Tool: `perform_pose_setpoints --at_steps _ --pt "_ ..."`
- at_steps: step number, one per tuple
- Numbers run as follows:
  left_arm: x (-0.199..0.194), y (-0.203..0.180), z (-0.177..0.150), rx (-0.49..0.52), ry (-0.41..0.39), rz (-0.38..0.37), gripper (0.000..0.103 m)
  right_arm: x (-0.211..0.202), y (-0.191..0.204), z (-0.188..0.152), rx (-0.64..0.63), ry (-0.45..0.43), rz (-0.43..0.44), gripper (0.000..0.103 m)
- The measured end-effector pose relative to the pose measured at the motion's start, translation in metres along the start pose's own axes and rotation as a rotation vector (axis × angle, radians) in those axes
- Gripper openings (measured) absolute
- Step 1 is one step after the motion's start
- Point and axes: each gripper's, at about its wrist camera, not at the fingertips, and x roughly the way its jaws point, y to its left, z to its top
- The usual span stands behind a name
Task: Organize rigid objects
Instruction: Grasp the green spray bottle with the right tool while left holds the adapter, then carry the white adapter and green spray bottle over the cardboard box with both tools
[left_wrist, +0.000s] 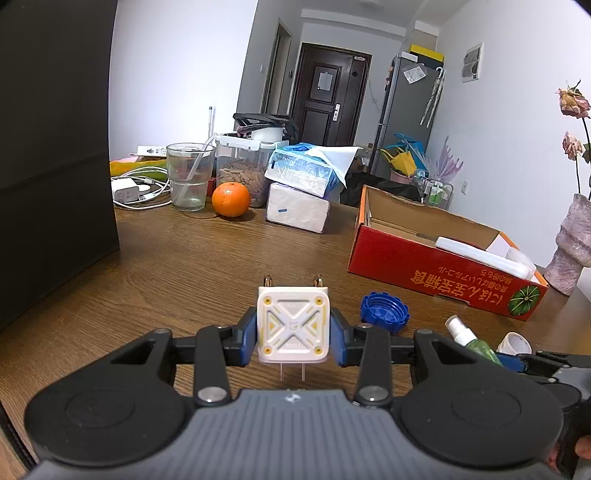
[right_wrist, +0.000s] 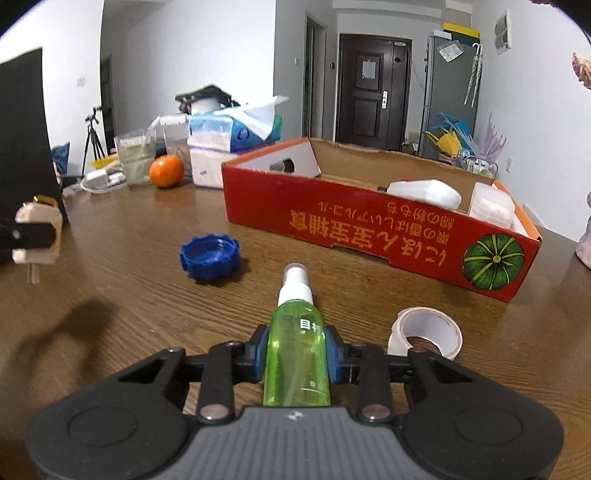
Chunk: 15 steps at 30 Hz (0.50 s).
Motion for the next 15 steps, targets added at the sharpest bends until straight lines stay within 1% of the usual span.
perform_pose_setpoints --at_steps 12,15 --pt "-0.002 -0.003 0.001 -0.002 -0.013 -0.011 0.039 -0.031 0.006 0.007 0.025 -0.101 0.035 0.030" --pt "-0.003 -0.009 0.003 0.014 -0.014 -0.014 0.039 -0.040 0.004 0.011 0.030 -0.131 0.036 0.030"
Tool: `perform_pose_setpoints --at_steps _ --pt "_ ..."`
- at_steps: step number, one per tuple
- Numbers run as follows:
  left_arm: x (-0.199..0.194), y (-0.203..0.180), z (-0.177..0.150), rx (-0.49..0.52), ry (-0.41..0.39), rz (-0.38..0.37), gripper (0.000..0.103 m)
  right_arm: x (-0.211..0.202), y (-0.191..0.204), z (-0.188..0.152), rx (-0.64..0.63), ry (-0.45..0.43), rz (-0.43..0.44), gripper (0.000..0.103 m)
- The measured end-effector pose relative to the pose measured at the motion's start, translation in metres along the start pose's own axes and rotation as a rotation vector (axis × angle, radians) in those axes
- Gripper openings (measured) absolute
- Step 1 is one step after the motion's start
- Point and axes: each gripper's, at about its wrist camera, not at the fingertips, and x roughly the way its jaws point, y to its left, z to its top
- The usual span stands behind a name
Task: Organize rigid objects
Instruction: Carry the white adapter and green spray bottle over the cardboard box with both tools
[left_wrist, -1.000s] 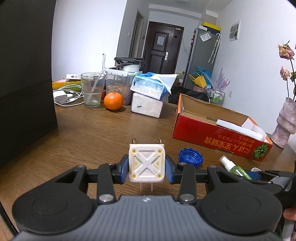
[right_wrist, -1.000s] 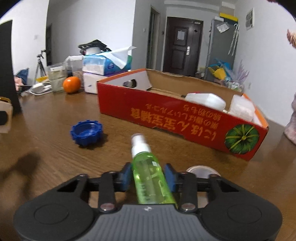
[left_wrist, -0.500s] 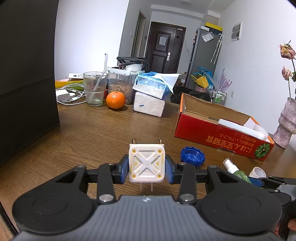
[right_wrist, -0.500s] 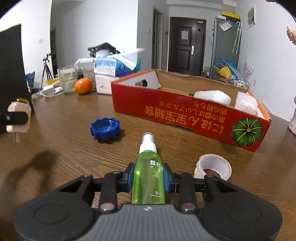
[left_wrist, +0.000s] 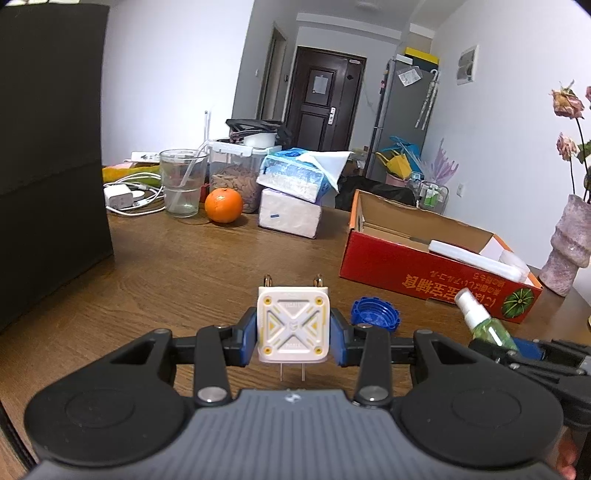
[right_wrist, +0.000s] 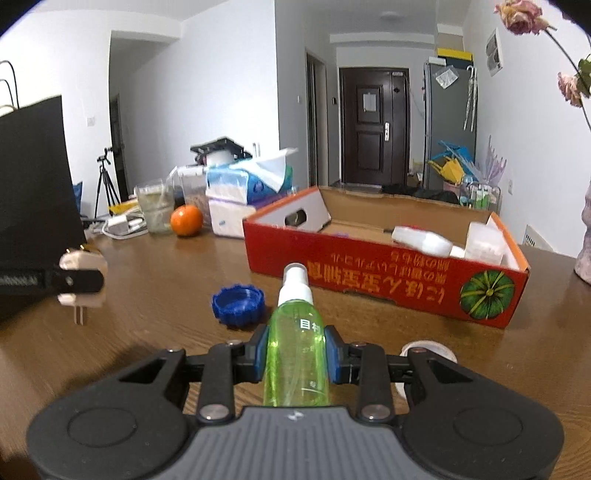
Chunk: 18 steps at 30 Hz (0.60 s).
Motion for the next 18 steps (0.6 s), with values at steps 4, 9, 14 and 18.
perform_pose_setpoints --at_steps 4,9,14,18 --pt "-0.001 -0.010 0.005 0.016 -0.004 -0.016 0.039 -0.011 -0.005 0.006 0.022 -0.037 0.001 0.030" --pt "-0.003 -0.026 0.019 0.037 -0.036 -0.023 0.039 -0.021 -0.013 0.014 0.059 -0.074 0.007 0.030" --pt "0.000 -0.046 0.035 0.049 -0.058 -0.047 0.039 -0.031 -0.026 0.022 0.102 -0.115 0.004 0.030" --pt "0.005 -0.062 0.044 0.044 -0.074 -0.074 0.039 -0.035 -0.039 0.030 0.138 -0.137 -0.004 0.030"
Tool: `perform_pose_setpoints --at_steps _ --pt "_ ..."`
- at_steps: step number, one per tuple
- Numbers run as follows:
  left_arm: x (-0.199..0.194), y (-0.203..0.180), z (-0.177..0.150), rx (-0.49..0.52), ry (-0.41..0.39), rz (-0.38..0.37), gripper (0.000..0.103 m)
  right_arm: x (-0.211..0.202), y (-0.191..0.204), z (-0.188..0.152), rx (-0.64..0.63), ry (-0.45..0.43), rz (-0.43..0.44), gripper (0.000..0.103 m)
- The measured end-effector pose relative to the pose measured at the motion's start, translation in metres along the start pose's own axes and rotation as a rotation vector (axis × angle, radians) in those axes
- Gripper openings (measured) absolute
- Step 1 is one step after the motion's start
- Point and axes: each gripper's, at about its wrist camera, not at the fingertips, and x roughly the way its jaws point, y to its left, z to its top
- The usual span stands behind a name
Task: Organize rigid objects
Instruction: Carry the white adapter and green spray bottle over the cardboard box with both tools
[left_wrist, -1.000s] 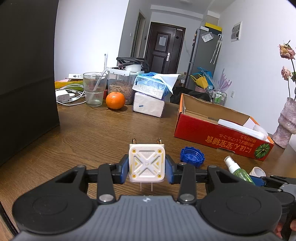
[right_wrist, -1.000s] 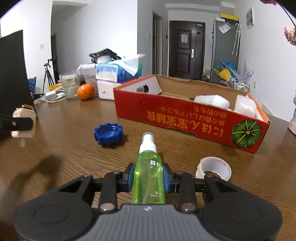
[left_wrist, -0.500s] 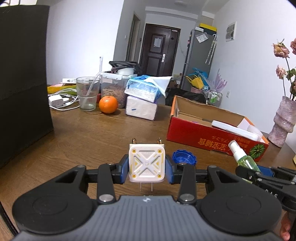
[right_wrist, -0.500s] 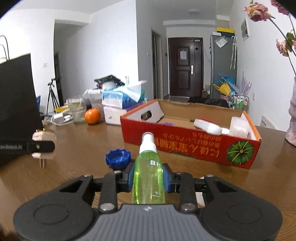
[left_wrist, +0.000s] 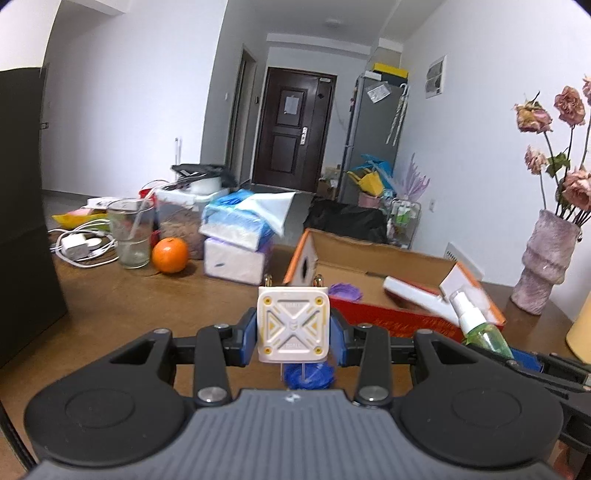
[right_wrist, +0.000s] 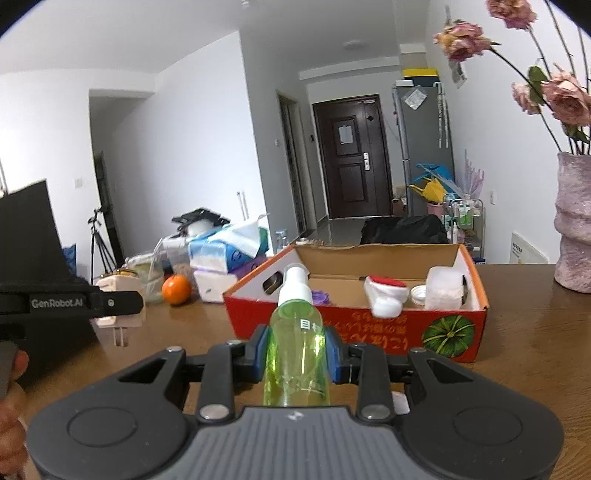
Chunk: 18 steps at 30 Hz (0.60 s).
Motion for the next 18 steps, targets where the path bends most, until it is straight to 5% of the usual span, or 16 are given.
perform_pose_setpoints --at_steps 18 --pt "0.036 -0.042 0.017 -0.014 -0.042 -0.056 0.039 0.015 -0.024 0.024 0.038 -0.058 -0.027 0.030"
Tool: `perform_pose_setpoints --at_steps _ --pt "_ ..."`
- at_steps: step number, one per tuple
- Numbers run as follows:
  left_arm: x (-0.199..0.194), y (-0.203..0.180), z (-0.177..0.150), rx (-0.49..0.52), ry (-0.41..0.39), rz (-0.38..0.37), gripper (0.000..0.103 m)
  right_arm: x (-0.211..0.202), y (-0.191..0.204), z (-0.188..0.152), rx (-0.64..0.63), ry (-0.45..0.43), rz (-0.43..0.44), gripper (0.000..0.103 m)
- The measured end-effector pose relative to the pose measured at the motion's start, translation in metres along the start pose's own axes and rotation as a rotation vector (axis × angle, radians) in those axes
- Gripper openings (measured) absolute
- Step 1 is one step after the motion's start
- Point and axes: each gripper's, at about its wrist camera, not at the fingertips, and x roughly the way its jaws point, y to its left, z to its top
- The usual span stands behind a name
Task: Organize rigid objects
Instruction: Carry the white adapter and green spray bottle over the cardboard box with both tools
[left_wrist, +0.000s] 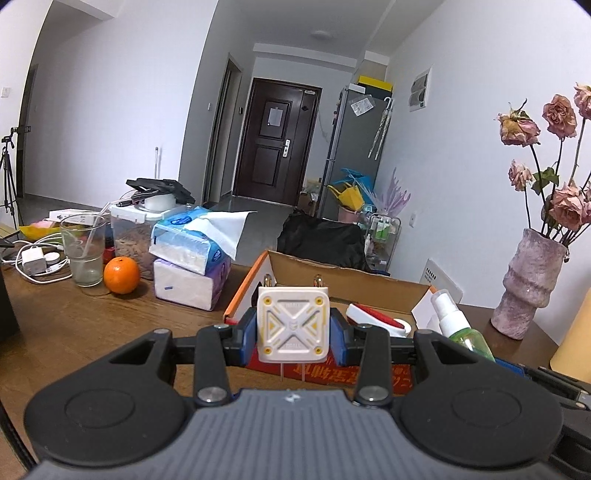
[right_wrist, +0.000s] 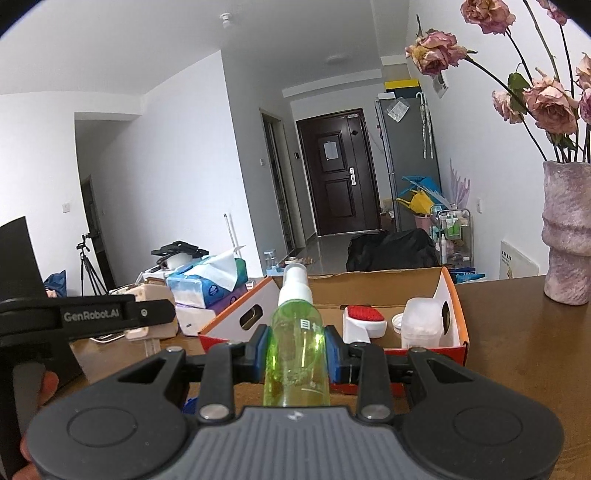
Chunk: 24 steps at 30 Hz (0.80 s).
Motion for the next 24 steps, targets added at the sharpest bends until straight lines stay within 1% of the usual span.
perform_pose_setpoints --at_steps 5,13,24 --pt "0.011 0.000 0.007 -0.019 -0.010 -0.006 0.039 0.012 -0.006 0.006 0.010 -0.005 -0.005 0.030" --pt "0.034 -0.004 0.017 -0.023 -0.020 -0.014 0.039 0.033 -0.012 0.013 0.012 -0.016 -0.014 0.030" --pt "0.067 -0.005 0.029 -0.025 -0.026 -0.004 0.039 0.065 -0.016 0.022 0.009 -0.016 -0.015 0.030"
